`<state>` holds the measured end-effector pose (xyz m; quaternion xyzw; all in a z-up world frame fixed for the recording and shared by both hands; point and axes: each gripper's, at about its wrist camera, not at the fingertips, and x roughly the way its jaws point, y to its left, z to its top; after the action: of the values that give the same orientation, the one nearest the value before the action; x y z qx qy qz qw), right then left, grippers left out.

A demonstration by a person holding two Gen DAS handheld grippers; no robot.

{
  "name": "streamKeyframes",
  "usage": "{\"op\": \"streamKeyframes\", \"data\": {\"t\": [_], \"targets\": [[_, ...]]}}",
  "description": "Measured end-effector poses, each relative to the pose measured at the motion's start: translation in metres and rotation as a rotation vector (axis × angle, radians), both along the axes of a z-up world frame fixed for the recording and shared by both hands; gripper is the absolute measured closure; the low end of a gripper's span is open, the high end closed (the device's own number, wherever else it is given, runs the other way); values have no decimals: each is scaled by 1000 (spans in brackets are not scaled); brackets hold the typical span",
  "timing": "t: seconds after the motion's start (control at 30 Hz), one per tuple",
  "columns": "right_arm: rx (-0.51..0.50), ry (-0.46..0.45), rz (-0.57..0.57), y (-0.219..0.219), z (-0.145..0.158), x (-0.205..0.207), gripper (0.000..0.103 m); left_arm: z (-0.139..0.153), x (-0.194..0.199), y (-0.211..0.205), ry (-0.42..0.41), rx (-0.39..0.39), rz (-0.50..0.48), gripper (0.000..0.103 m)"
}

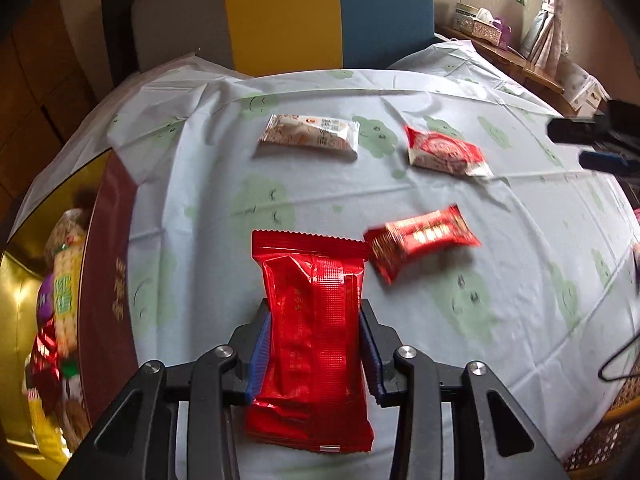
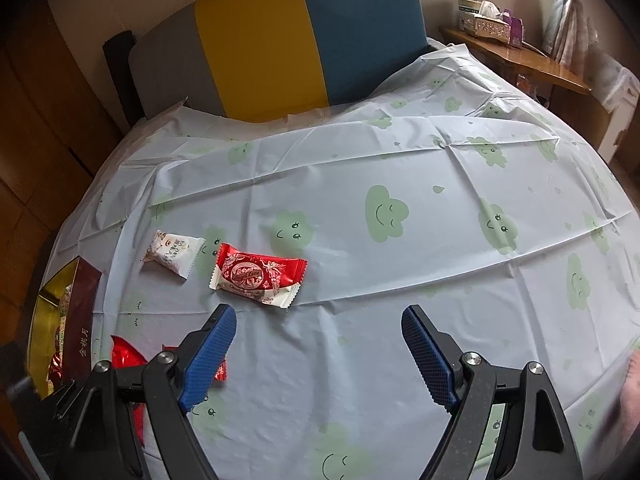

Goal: Organize snacks
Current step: 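Lift the large red packet with the left tool while the right tool approaches the small red packet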

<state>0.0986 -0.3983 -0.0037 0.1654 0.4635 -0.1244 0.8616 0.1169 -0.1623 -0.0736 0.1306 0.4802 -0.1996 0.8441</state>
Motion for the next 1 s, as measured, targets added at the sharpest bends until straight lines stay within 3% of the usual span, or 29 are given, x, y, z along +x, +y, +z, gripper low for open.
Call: {"op": "streamKeyframes", "data": {"t": [0.3, 1.0], "targets": [[-21, 23, 7, 3, -4, 0, 18, -3, -42, 9, -46, 4, -32, 63], [-52, 69, 41, 11, -16, 5, 18, -8, -48, 20, -89, -76, -30, 61]]}}
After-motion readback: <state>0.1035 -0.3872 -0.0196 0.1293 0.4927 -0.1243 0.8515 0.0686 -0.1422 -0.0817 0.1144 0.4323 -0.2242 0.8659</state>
